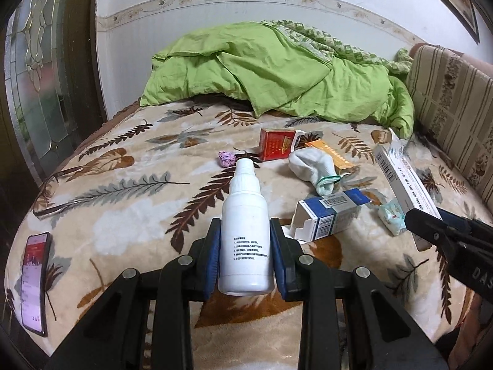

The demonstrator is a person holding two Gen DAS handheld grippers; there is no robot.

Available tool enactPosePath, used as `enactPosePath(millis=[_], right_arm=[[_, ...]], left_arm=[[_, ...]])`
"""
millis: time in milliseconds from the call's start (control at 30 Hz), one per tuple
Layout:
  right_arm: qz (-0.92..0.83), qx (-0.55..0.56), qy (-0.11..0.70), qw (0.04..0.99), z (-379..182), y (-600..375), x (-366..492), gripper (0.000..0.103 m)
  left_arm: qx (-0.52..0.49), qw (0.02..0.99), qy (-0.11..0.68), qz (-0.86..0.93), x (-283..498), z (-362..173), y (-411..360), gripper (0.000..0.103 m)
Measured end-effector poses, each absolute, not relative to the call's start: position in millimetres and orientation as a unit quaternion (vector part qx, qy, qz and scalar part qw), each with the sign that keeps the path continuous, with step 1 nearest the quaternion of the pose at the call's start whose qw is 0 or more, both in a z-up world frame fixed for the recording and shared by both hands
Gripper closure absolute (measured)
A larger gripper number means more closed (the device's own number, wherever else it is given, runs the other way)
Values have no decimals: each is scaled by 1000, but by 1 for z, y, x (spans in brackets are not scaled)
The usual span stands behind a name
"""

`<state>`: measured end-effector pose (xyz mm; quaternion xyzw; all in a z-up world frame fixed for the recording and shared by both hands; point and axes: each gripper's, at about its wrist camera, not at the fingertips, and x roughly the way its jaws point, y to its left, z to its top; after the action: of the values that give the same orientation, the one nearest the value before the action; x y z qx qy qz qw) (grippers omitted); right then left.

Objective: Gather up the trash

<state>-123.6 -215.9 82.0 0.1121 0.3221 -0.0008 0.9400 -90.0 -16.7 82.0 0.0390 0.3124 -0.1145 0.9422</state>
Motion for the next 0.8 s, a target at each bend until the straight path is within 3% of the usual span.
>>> enactPosePath(millis=[800], right_arm=[[12,101,322,941,80,-211,-119,48]], left_arm=[[50,945,305,-105,-86,81,-20,74]])
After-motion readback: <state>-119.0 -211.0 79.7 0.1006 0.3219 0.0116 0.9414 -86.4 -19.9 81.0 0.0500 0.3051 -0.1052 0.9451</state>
